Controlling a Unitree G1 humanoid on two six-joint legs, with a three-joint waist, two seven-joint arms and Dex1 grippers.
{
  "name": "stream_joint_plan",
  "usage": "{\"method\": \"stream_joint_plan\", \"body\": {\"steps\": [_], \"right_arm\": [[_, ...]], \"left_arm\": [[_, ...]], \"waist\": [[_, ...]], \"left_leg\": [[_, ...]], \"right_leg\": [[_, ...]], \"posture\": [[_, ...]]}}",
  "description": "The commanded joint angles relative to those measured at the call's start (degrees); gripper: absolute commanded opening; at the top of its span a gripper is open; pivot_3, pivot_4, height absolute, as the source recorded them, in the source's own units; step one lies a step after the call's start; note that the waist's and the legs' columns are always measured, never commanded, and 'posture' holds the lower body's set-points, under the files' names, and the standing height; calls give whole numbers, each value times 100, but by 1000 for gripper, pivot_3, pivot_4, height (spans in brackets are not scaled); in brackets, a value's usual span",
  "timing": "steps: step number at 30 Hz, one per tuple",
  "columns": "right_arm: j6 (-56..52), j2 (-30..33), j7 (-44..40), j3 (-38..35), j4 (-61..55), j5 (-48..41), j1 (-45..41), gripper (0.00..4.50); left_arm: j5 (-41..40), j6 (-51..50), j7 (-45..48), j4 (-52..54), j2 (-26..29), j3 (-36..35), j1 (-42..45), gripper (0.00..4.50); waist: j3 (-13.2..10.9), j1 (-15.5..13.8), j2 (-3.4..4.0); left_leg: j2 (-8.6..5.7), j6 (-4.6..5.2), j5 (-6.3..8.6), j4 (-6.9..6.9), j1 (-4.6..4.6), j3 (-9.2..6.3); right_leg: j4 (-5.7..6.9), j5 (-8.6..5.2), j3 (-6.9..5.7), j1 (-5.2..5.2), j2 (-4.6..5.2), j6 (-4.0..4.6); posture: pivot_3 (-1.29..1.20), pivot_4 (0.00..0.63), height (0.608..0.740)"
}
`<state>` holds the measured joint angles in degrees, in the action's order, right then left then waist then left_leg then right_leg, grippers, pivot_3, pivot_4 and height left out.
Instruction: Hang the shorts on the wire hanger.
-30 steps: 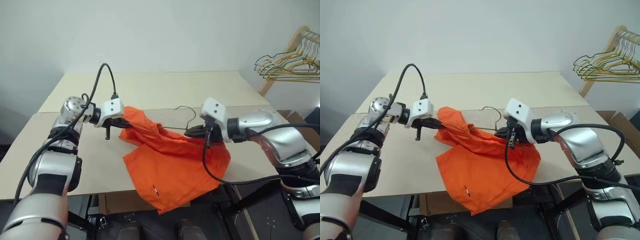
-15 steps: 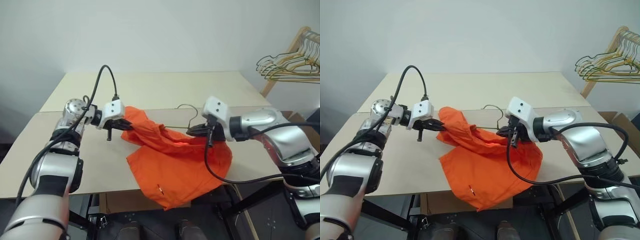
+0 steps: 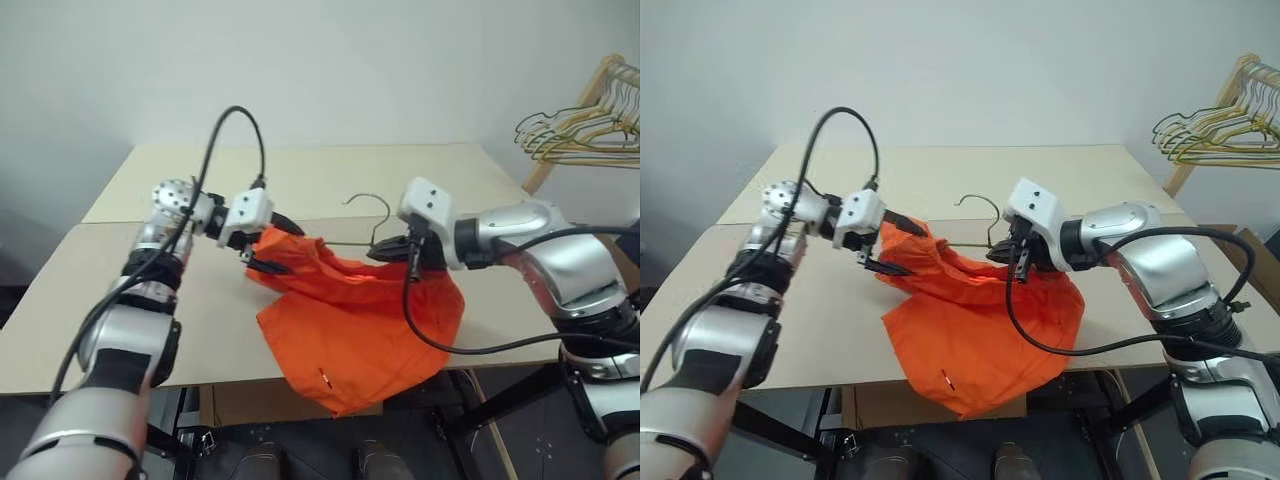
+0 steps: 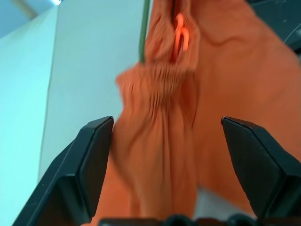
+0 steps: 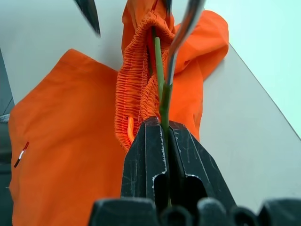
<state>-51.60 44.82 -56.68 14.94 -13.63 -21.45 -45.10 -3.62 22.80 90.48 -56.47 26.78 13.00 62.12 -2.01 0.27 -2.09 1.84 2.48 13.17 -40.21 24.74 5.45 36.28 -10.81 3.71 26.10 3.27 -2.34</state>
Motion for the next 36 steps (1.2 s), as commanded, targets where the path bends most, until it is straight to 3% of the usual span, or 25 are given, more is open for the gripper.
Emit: {"method": "stream_joint_plan", "body": {"steps": [1,5,14,18,22,27,31,33,36], "right_arm": [[38,4,-61,-106,-12,19,-276,0],[24,11,-84,-115,-14,21,-330,0],[-10,53,-44,-207,-147,-23,-256,0],[85,95,-4,-208,-229,62,-195,0],[-91,412,-1,-456,-469,-15,-50,1096],[-289,1024,-42,-1420,-955,-428,380,2953],[-91,1513,-204,-1873,-1224,-499,1045,4185],[238,1817,-255,-1710,-1288,-217,1460,4185],[445,1790,-107,-1375,-1113,56,1639,4185]], "left_arm": [[651,282,-537,-330,-65,279,330,4004],[881,397,-934,-680,-210,253,499,3111],[864,442,-849,-873,-291,138,553,38],[779,289,-793,-860,-296,15,555,12],[771,222,-711,-863,-252,-56,525,0],[812,186,-744,-855,-206,-97,493,0],[814,181,-756,-851,-201,-119,487,0],[817,188,-767,-857,-203,-124,493,0],[820,184,-783,-870,-224,-137,524,0]], "waist": [[0,11,0],[0,48,0],[0,53,0],[0,53,0],[0,49,0],[0,25,0],[0,17,0],[0,18,0],[0,66,0]], "left_leg": [[0,0,0,-1,0,0],[4,0,0,1,-2,-2],[3,0,0,1,-1,-2],[3,0,0,1,-1,-2],[3,0,0,1,0,-2],[1,1,1,4,4,-2],[2,1,2,7,2,-2],[2,1,2,6,0,-2],[3,1,1,2,-4,2]], "right_leg": [[1,1,0,0,-1,0],[9,1,2,4,-8,1],[10,-1,2,6,-5,1],[11,0,2,6,-5,1],[10,-1,2,6,-4,2],[-4,-1,1,5,0,0],[-7,-1,1,4,-2,0],[-6,-1,1,2,-2,0],[-4,-1,3,1,-1,0]], "posture": [[22,0,740],[11,0,740],[0,0,740],[0,0,740],[0,0,740],[14,0,740],[15,0,740],[15,0,740],[13,0,740]]}}
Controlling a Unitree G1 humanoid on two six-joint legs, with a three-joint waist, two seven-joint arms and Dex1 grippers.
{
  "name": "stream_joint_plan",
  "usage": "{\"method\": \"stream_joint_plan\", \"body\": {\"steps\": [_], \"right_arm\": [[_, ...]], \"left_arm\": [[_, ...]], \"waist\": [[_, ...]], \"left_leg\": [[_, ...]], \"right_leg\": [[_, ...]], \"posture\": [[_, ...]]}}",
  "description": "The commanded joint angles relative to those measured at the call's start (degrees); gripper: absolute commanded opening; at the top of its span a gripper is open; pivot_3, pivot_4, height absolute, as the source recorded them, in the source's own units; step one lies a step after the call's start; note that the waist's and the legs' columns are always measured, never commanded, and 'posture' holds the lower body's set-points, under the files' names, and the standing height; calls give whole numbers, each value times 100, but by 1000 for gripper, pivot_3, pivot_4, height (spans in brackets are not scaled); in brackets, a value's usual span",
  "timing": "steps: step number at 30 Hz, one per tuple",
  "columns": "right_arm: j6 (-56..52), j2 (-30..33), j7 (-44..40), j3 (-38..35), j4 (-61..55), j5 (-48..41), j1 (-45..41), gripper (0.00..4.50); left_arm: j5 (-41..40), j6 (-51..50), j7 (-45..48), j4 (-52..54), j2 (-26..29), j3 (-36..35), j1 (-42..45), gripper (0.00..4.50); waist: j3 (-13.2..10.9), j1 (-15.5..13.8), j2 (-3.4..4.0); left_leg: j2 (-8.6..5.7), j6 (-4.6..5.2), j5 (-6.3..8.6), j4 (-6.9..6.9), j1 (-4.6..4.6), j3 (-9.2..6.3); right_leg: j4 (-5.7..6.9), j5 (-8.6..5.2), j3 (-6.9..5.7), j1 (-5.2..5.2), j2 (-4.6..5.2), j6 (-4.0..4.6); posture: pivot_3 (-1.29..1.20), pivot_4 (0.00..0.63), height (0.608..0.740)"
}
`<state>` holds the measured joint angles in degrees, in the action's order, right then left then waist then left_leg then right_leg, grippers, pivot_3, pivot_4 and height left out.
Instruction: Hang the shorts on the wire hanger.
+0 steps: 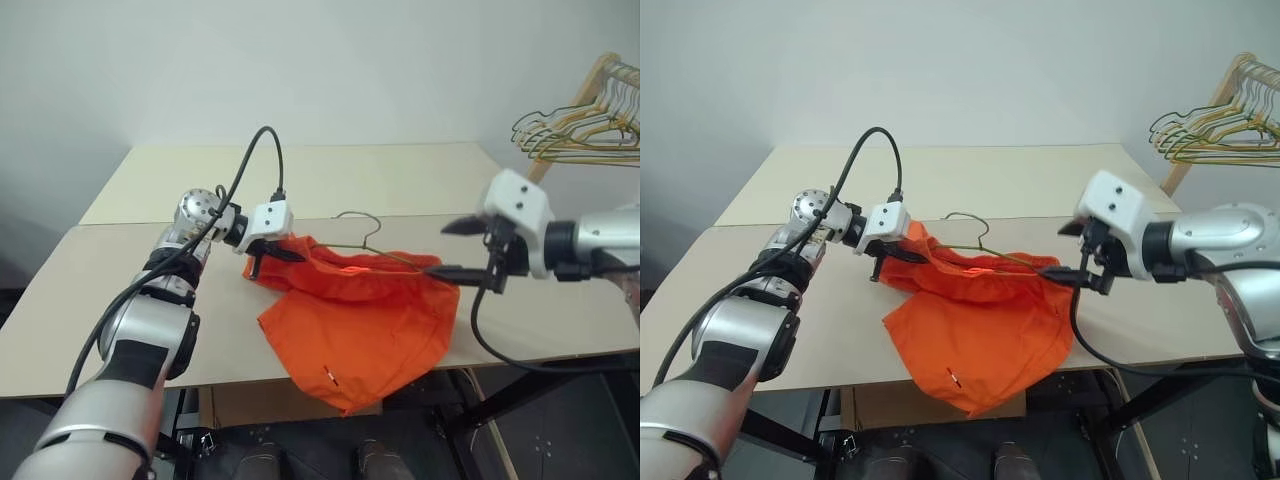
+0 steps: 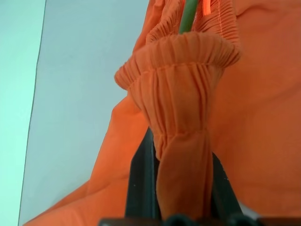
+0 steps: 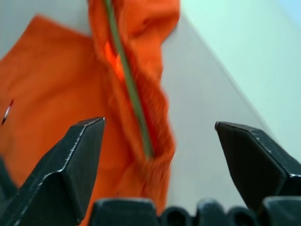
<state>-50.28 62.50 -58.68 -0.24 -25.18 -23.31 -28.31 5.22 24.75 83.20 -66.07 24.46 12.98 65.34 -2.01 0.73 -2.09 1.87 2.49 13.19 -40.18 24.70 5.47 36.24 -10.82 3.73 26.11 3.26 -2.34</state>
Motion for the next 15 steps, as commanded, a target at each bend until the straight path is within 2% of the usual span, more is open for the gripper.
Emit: {"method": "stream_joint_plan", "body": {"steps": [1,4,7,15], "right_arm": [[371,-17,154,289,123,372,-65,4185],[506,-158,239,767,434,730,-227,4185],[466,-339,264,1066,707,919,-445,3624],[428,-495,145,1167,818,958,-531,948]], "left_arm": [[-63,-13,-58,88,1,-138,212,0],[-79,-17,-43,94,-19,-156,225,0],[-86,-22,-13,105,-20,-177,220,0],[-113,-31,54,142,4,-221,171,0]], "waist": [[0,33,1],[0,35,0],[0,21,1],[0,-20,1]], "left_leg": [[0,0,0,-1,-3,2],[2,0,-1,0,-10,4],[1,0,0,0,-6,4],[-2,3,2,3,3,2]], "right_leg": [[1,-1,3,0,0,-3],[4,-12,5,-2,-3,-14],[1,-4,6,0,-4,-3],[-5,1,5,2,-2,-1]], "posture": [[14,0,740],[14,0,740],[18,0,740],[22,0,740]]}}
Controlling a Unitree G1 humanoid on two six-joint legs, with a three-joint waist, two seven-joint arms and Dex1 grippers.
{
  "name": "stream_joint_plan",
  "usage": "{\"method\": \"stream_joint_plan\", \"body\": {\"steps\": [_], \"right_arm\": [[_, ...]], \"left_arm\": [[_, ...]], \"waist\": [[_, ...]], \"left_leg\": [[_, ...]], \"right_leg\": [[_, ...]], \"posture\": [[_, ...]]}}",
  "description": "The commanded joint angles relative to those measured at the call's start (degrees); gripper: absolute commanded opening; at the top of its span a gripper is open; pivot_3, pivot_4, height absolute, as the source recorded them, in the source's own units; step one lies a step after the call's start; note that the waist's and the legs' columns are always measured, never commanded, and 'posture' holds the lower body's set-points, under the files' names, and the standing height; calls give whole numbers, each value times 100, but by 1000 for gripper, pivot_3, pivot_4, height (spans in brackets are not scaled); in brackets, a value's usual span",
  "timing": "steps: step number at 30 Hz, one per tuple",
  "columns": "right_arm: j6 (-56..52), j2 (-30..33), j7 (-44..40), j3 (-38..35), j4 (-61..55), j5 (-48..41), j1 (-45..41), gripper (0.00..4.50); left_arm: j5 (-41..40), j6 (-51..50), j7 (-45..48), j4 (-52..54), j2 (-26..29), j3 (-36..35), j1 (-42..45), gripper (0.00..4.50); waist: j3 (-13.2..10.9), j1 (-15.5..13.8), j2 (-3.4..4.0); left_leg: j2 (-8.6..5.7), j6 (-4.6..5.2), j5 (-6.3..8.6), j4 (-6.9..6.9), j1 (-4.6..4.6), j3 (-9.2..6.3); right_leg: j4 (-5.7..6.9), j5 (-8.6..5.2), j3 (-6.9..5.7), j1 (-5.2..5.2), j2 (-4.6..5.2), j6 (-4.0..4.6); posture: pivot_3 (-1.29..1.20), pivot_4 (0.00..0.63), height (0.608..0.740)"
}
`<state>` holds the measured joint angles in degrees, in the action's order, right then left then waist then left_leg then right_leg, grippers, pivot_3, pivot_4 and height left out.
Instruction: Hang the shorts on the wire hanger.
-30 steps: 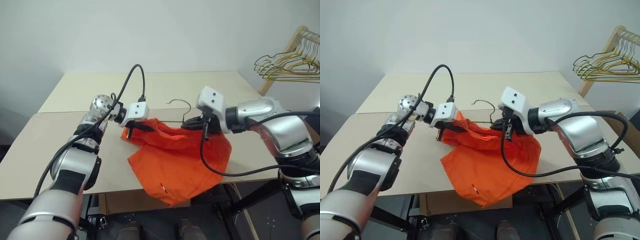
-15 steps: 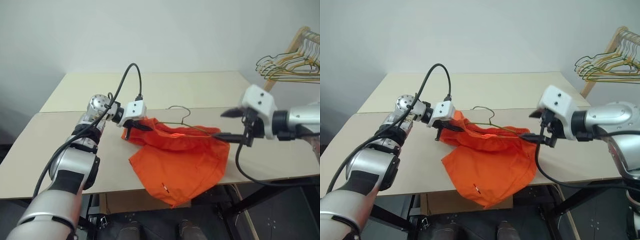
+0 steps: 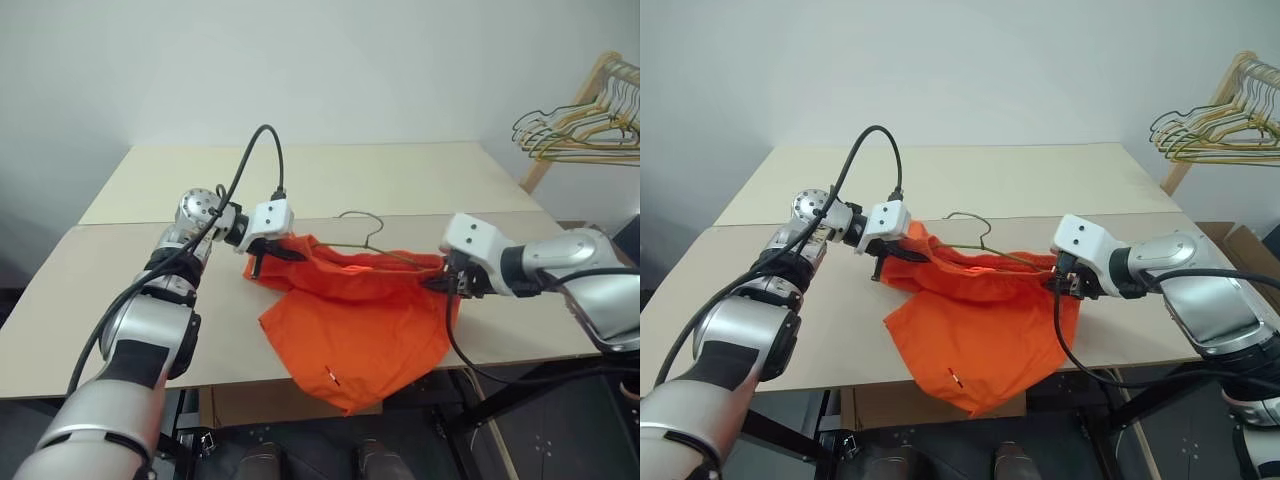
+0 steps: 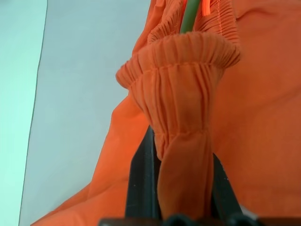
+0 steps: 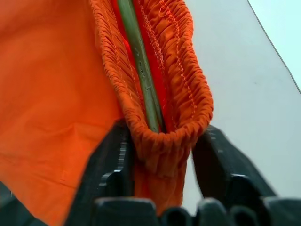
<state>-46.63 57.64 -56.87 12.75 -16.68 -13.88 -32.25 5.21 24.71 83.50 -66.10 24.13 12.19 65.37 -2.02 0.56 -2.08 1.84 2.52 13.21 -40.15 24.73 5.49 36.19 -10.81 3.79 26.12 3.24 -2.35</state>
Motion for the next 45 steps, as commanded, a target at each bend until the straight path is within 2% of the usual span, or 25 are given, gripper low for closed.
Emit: {"method": "stream_joint_plan", "body": {"steps": [1,3,5,9,12,13,14,16,20,25,31,38,41,45], "right_arm": [[62,-25,-50,-150,-33,2,-129,558],[42,-61,-76,-208,-48,-49,-109,54],[14,-78,-100,-256,-80,-97,-86,36],[-107,-96,-109,-445,-174,-291,55,36],[-276,-129,-48,-670,-248,-479,252,36],[-372,-144,9,-775,-274,-552,361,36],[-446,-157,66,-873,-302,-611,468,36],[-686,-252,296,-1170,-338,-739,729,36],[-1229,-525,815,-1970,-508,-1014,1273,36],[-1704,-862,1407,-3115,-822,-1298,1779,36],[-2135,-1564,2598,-4211,-1028,-1205,1701,36],[-3382,-2507,4246,-5046,-1070,-818,724,36],[-3951,-2907,4913,-5427,-960,-420,130,36],[-4359,-3142,5691,-5889,-602,281,-583,36]], "left_arm": [[-115,-26,37,150,38,-146,163,0],[-124,-23,58,153,38,-153,156,0],[-158,0,102,151,34,-177,154,0],[-430,-204,406,148,-6,-381,228,1026],[-579,-325,382,160,-37,-556,279,1992],[-628,-374,289,148,-46,-640,310,2402],[-667,-427,196,138,-55,-712,337,2593],[-798,-595,-68,113,-84,-910,418,3268],[-1064,-929,-1042,126,-212,-1391,551,4456],[-1545,-1548,-1508,509,-338,-1860,589,4456],[-2068,-2336,-1710,1436,-506,-2133,401,4456],[-2524,-3135,-1972,2542,-693,-2188,92,4456],[-2668,-3372,-2023,2863,-732,-2177,-18,4456],[-2900,-3738,-2072,3216,-747,-2204,-82,4456]], "waist": [[0,-3,0],[0,-2,0],[0,1,0],[0,6,0],[0,6,0],[0,5,0],[0,4,0],[0,-5,-1],[0,-44,-1],[0,-60,-1],[1,-15,0],[4,85,6],[7,143,12],[6,191,20]], "left_leg": [[0,0,0,0,0,0],[0,0,0,-2,-1,0],[0,0,-1,-3,-1,0],[2,-1,-1,-3,-2,0],[1,0,0,-3,-1,-1],[1,0,0,-3,-1,-1],[1,0,0,-2,-1,-2],[0,0,0,-3,-1,-3],[-1,0,-1,-6,-1,-8],[-1,0,-1,-7,-5,-8],[-2,-1,-1,-6,-6,-9],[-2,-3,-3,-4,-14,-9],[-2,-3,-3,5,-16,-11],[-6,-3,-3,9,-14,-15]], "right_leg": [[0,0,0,0,0,0],[1,0,0,-1,0,0],[2,1,0,-1,0,1],[3,1,0,-1,-1,1],[3,1,-1,-1,0,1],[2,1,0,-1,0,0],[2,1,0,-2,-1,0],[2,1,0,-2,0,-1],[3,4,0,-6,0,-5],[4,5,0,-9,-2,-8],[3,6,1,-10,-4,-9],[5,8,7,-15,-4,-8],[5,7,8,-15,-6,-8],[2,7,10,-15,-4,-8]], "posture": [[22,0,740],[22,0,740],[20,0,740],[17,0,740],[14,0,740],[13,0,740],[12,0,740],[12,0,740],[6,0,740],[-13,0,740],[-26,0,740],[-33,0,740],[-35,0,740],[-36,0,740]]}}
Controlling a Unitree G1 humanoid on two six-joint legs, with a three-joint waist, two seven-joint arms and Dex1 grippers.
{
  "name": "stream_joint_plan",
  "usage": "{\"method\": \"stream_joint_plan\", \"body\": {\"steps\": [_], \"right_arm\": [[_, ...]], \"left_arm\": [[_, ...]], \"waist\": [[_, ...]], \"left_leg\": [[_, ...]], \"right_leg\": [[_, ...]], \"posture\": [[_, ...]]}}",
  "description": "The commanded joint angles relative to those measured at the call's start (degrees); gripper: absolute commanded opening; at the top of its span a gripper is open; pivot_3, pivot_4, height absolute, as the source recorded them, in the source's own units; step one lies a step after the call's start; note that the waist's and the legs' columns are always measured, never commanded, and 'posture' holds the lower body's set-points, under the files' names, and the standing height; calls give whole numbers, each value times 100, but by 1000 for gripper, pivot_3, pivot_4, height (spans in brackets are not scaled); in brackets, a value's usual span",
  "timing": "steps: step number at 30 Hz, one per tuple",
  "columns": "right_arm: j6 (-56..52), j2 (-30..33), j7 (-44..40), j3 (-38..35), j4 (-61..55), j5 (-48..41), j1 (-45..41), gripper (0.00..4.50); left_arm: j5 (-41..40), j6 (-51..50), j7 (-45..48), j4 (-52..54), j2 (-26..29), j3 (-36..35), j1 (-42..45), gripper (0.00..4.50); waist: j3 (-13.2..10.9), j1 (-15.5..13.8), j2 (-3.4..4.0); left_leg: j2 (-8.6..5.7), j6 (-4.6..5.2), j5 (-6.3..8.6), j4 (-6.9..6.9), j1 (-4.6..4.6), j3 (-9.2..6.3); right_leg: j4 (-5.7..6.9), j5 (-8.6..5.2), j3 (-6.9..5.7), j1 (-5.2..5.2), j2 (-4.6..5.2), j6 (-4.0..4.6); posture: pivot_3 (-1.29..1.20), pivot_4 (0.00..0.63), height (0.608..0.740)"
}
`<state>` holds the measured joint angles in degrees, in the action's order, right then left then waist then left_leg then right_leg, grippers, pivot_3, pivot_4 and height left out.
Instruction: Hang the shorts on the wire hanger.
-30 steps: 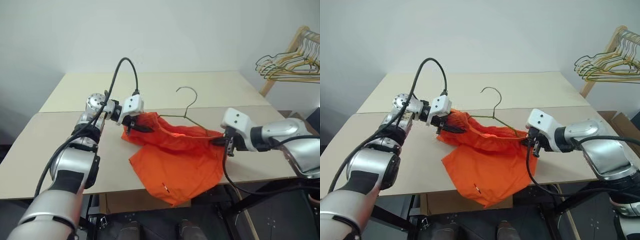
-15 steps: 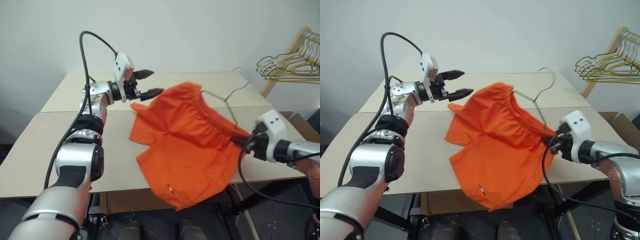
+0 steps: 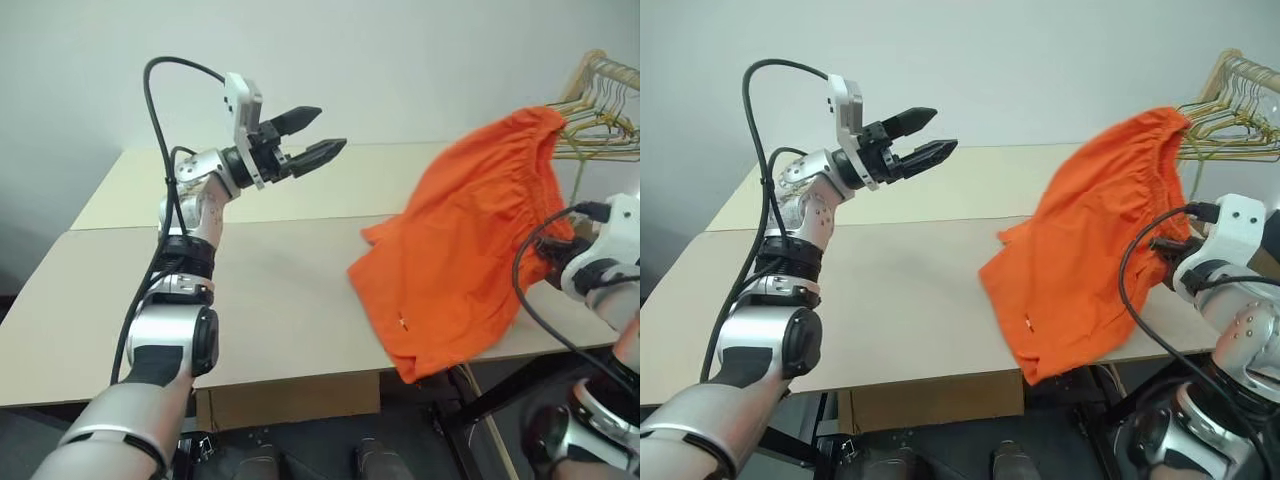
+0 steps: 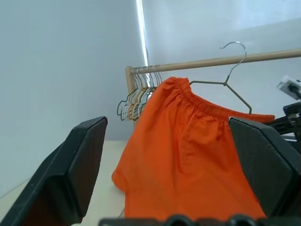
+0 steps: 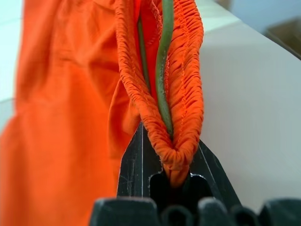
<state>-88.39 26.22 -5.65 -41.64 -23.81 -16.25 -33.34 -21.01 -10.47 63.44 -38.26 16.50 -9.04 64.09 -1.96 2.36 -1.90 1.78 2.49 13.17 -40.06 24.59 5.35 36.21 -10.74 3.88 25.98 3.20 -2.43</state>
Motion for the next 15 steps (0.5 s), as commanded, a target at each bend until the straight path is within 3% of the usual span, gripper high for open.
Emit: {"method": "stream_joint_plan", "body": {"steps": [1,15], "right_arm": [[-244,-26,712,-584,213,675,-643,36],[251,71,1947,-1467,1061,1897,-2092,36]], "left_arm": [[-320,-282,-78,509,14,-80,27,4456],[-794,-825,-207,1145,38,-90,-165,4456]], "waist": [[1,12,4],[26,169,95]], "left_leg": [[-2,0,0,2,0,-1],[-9,1,-3,29,-30,-21]], "right_leg": [[-1,0,0,0,2,0],[-8,-5,12,-20,3,-6]], "posture": [[-36,0,740],[-32,0,740]]}}
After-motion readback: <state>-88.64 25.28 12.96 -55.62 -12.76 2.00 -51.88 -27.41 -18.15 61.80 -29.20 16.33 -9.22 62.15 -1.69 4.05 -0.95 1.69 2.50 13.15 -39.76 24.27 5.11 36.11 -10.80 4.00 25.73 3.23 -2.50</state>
